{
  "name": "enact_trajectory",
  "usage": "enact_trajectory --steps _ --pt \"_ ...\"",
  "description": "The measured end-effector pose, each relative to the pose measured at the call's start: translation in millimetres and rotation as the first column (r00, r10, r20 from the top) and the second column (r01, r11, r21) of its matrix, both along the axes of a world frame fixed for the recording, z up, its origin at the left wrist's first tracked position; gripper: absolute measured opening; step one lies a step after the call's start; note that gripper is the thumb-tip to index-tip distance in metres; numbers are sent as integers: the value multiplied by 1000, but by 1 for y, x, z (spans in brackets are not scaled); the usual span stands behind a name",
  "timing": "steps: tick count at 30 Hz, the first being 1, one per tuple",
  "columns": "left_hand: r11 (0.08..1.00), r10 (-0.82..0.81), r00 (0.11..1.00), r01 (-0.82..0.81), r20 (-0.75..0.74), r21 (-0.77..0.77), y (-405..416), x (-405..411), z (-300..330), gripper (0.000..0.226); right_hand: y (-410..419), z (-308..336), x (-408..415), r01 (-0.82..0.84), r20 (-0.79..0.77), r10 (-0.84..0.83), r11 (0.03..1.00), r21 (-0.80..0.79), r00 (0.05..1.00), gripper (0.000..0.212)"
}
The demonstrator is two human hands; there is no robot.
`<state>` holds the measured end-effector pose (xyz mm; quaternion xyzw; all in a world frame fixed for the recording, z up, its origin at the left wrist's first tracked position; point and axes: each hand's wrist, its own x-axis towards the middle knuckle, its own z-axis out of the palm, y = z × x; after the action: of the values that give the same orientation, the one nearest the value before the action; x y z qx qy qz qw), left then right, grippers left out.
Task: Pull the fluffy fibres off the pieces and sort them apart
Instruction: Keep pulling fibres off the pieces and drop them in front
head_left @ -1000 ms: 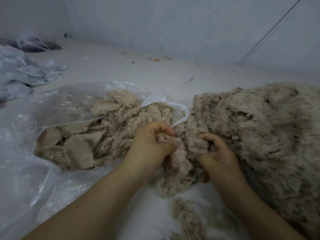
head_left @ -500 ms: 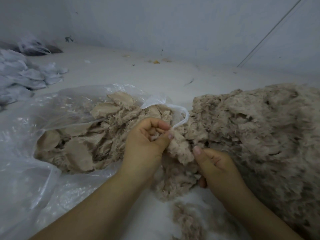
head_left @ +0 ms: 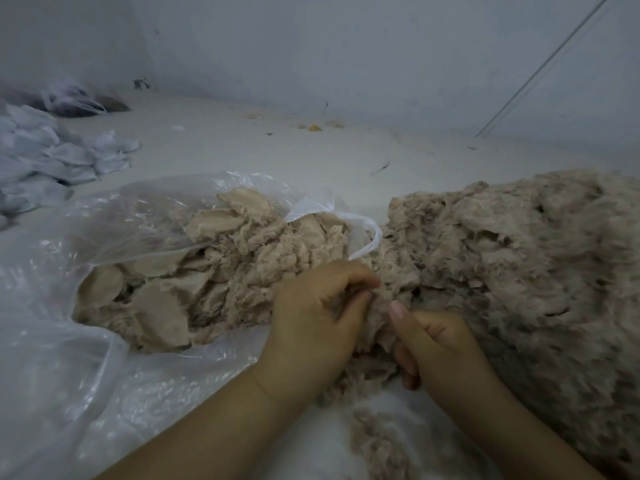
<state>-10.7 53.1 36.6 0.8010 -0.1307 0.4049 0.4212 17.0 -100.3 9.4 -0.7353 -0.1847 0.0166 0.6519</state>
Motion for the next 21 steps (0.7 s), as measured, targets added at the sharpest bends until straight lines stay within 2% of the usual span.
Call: enact_trajectory --steps 3,7,10,13,15,17,18,19,21 --pt "991 59 997 -65 52 120 -2 -1 -1 14 -2 -2 1 -54 8 55 998 -37 998 58" --pt "987 161 984 -161 81 5 5 0 4 13 -2 -4 1 -88 27 90 994 -59 996 50" --pt "972 202 968 -217 150 90 7 0 4 8 -1 -3 1 -65 35 68 995 -77 997 41" --pt "963 40 988 -77 146 257 1 1 0 12 1 -2 0 -45 -1 45 999 -18 999 60" --pt "946 -117 990 88 74 310 -2 1 -2 8 1 1 -1 -15 -75 20 998 69 997 57" --pt "955 -197 980 194 -9 224 -2 0 -1 9 0 3 0 -14 -99 22 996 84 995 49" --pt "971 -212 976 216 -53 105 -1 0 -2 12 0 4 0 -26 -92 32 997 67 995 46" --pt "971 -236 966 229 -108 -73 -1 0 -2 14 0 5 0 -35 -87 39 998 48 995 44" --pt "892 -297 937 201 -187 -406 -1 1 -2 16 -1 4 1 -35 -111 40 998 45 993 42"
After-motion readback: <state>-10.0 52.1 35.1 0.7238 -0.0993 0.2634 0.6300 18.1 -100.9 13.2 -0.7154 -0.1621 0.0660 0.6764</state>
